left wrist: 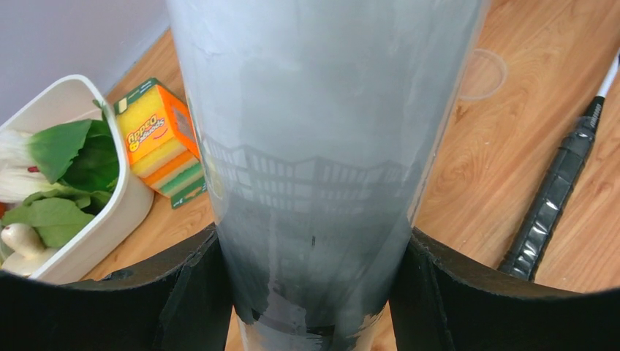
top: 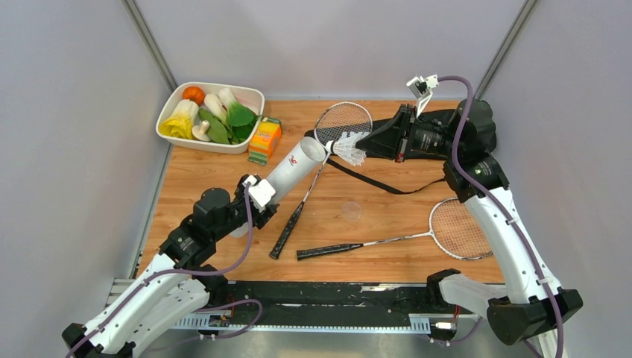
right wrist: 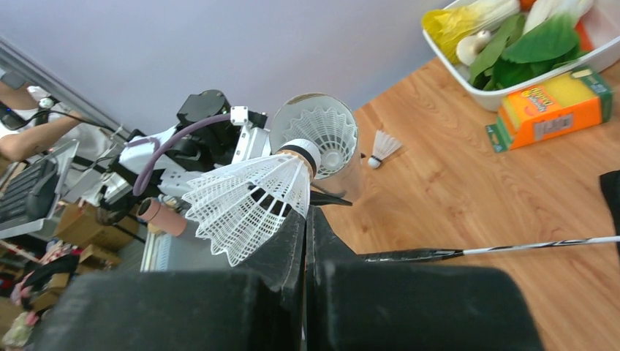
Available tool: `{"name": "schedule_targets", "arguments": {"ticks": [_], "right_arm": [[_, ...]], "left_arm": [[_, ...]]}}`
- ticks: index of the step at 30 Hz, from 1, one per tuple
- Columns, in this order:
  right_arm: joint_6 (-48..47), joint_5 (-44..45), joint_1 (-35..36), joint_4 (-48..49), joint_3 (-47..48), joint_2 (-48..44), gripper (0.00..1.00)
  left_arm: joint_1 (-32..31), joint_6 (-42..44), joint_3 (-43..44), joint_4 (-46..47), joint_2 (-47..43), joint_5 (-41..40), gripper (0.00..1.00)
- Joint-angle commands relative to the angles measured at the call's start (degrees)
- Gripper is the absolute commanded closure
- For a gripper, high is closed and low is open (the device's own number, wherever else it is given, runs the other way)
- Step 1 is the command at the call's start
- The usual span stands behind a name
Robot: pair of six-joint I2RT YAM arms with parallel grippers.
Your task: Pack up the badminton gear
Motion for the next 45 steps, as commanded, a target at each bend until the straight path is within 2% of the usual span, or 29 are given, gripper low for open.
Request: {"name": "schedule_targets", "arguments": {"ticks": [1,15,19,22,25,28,32,45], "right_arm": [[3.51,-5.94,-0.21,0.33,2.07,0.87,1.00],[3.47,-7.84,2.40,-0.40,0.10,6.39,1.00],[0.86,-4.80,3.66,-3.55,0.23,8.41,1.00],[-0.53,-2.22,5.24,-4.50,0.31,9.42,0.89],[-1.58,0.95,7.27,-4.92,0.59,10.28,0.66],[-2.66,3.65,8.80,-5.05,0.76,10.94,0.49],[-3.42,5.91,10.14,-5.06,0.69,12.01,0.46],[-5.27,11.59,16.29,-6.86,2.48,16.46,0.45]], "left_arm": [[0.12,2.30,2.70,1.58,0.01,6.39,0.33],[0.04,5.25,4.67,-0.16,3.12,10.53,0.33],[0.04,5.22,5.29,-0.17,3.67,10.84,0.34],[0.04,5.13,5.34,-0.05,3.89,10.85,0.34],[0.04,5.26,5.06,0.13,3.96,10.72,0.34],[0.03,5.02,4.91,0.21,4.09,11.18,0.34],[0.04,4.95,4.83,0.47,4.45,11.26,0.34],[0.04,5.00,4.84,0.83,4.65,10.89,0.34]]}}
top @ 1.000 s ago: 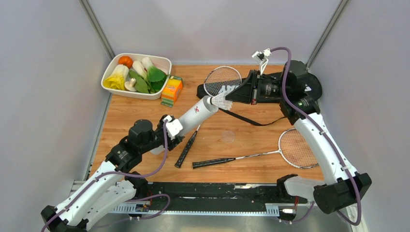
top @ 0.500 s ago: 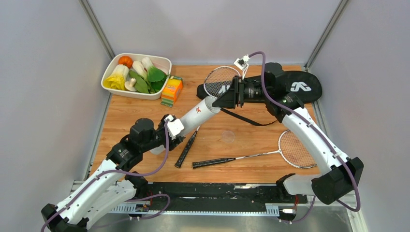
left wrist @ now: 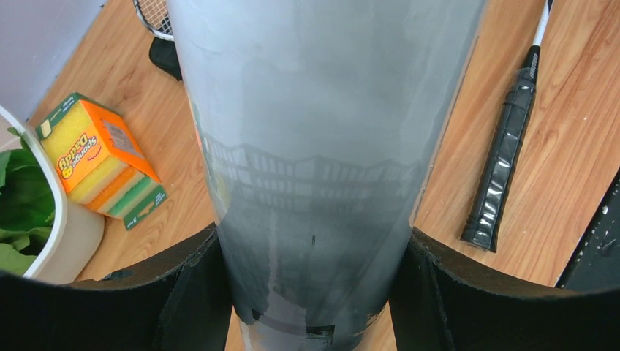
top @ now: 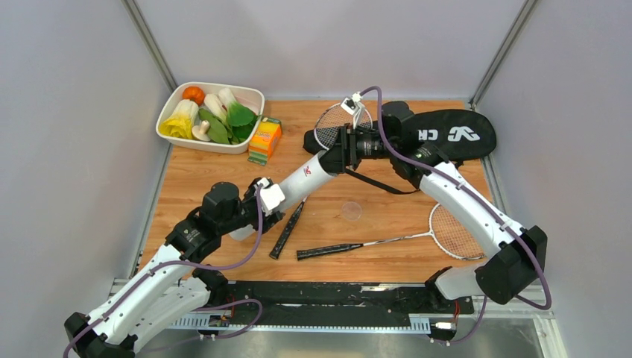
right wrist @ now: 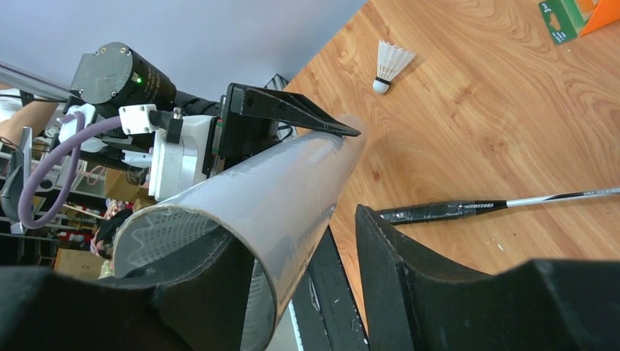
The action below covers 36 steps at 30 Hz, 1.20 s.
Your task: Pack up the badminton gear
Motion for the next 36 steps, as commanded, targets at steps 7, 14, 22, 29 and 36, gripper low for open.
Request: {"name": "schedule_targets", "arguments": {"ticks": [7,14,22,29,36], "right_arm": [[-2.09,5.36,2.23,-2.23,3.58,1.23,0.42],[-1.10,12.19,1.98,-2.15,5.28,-3.86,0.18],[-0.38,27.33,1.87,5.31,-2.58,-17.77,0.00],[-1.89,26.89,1.87,25.31,-19.81,-32.40,0.00],[3.86,19.95,3.26,44.34,-31.34,-34.21,0.00]], "left_arm": [[0.05,0.87,2.52,4.76,-0.54,0.15,0.34],[0.04,-1.14,2.96,5.20,-0.25,-1.61,0.34],[0.04,-6.67,5.10,4.59,0.82,-0.57,0.31],[0.04,-13.83,5.55,8.10,-0.24,1.86,0.30],[0.04,-24.13,5.27,13.91,0.52,8.51,0.30]]}}
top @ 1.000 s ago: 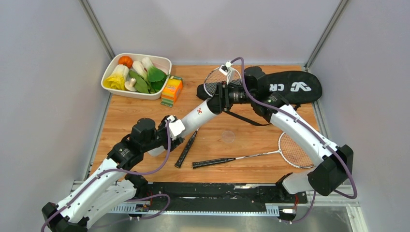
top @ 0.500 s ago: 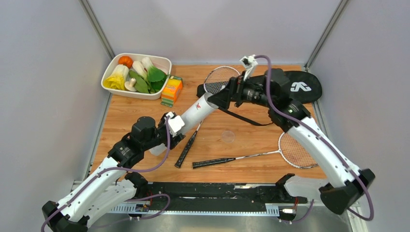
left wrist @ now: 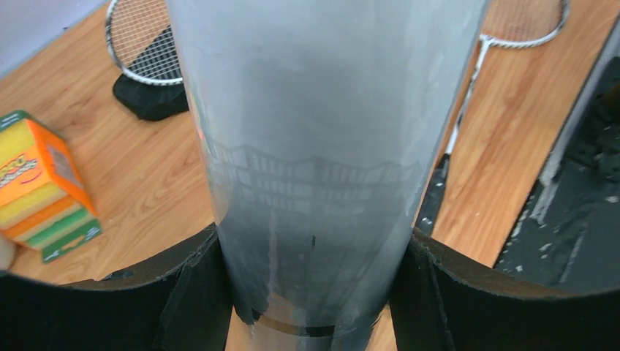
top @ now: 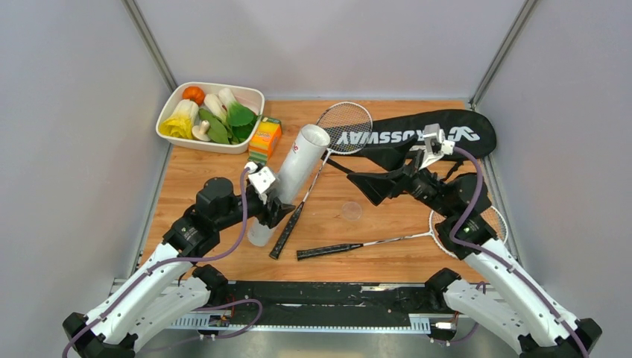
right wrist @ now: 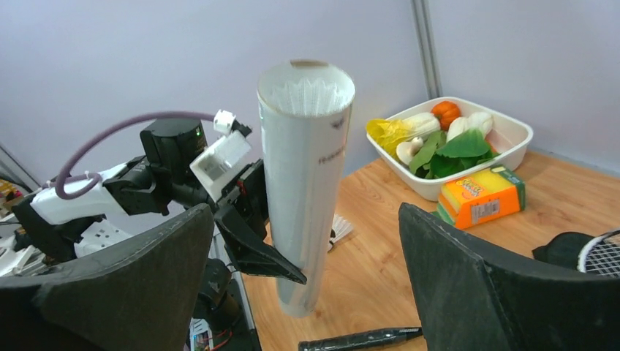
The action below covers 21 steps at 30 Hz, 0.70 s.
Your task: Pack up the badminton gear
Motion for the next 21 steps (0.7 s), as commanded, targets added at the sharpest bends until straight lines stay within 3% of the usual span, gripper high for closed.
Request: {"name": "schedule_targets", "arguments": {"ticks": [1,11,21], "right_arm": [[3.44,-2.48,1.98,13.99,-2.75,2.37,0.00],[3.52,4.83,14.10,22.77,-0.45,16.44,0.00],[2.77,9.63,19.48,29.97,3.74,28.17,0.02]], "left_arm": [[0.04,-9.00,2.48,9.76,-0.02,5.72,0.30],[0.04,-16.21,0.47,17.31,0.49,9.19,0.29],[0.04,-19.38,-0.72,20.79,0.79,11.54,0.26]]}}
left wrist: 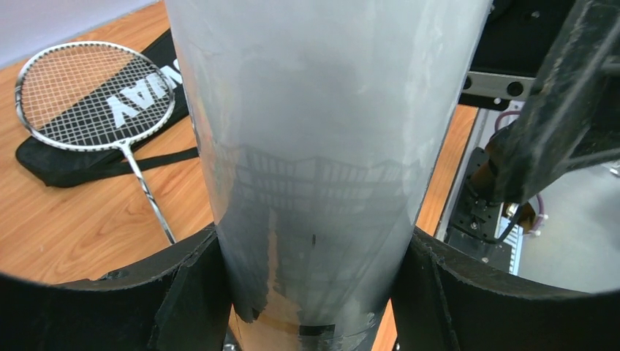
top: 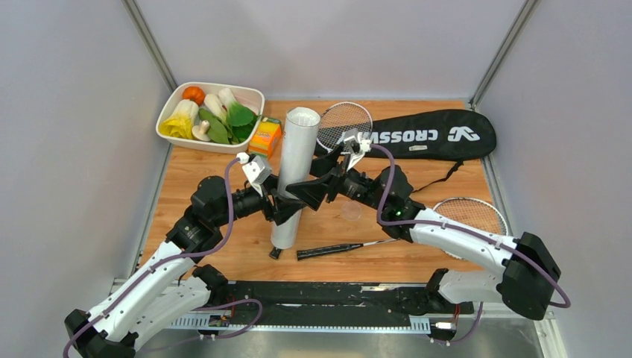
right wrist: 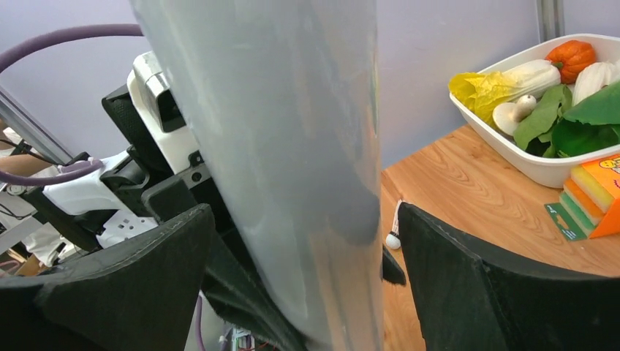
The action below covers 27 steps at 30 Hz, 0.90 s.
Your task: Pack up the badminton gear
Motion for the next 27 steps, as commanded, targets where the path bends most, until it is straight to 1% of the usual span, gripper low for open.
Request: {"name": "schedule_targets", "arguments": {"ticks": [1,5,11,12,14,15,16,21,27], "right_arm": [[-0.98,2.17,1.86,6.53,5.79,3.76,0.04],[-1.49,1.41,2.40,7.30,7.70,6.56,0.11],[-2.18,0.73,2.42,8.15,8.03,7.35,0.28],[-2.23,0.71,2.45,8.37,7.84,7.28,0.32],[-2.20,0.64,2.45,8.62,7.68,7.00,0.46],[-2.08,0.85,2.45,8.59,7.53,6.85,0.50],[-2.03,1.29,2.43,8.59,7.42,6.75,0.53],[-2.65,3.99,2.05,7.86,7.11,4.93,0.53],[-3.29,10.59,-3.13,0.20,9.20,0.09,0.52]], "left_arm": [[0.01,-2.86,-0.30,6.55,-0.20,2.58,0.26],[0.04,-3.89,-0.48,6.67,-0.08,2.47,0.23],[0.04,-5.28,-0.31,5.92,-0.43,0.97,0.14],[0.04,-5.45,-0.27,5.82,-0.47,1.11,0.12],[0.04,-5.70,-0.17,5.54,-0.31,1.26,0.10],[0.04,-5.64,-0.10,5.37,-0.21,1.29,0.08],[0.04,-5.57,0.12,4.74,-0.10,1.24,0.08],[0.04,-3.98,1.02,0.41,0.37,1.10,0.06],[0.04,-4.25,3.16,-6.93,0.38,-3.29,0.04]]}}
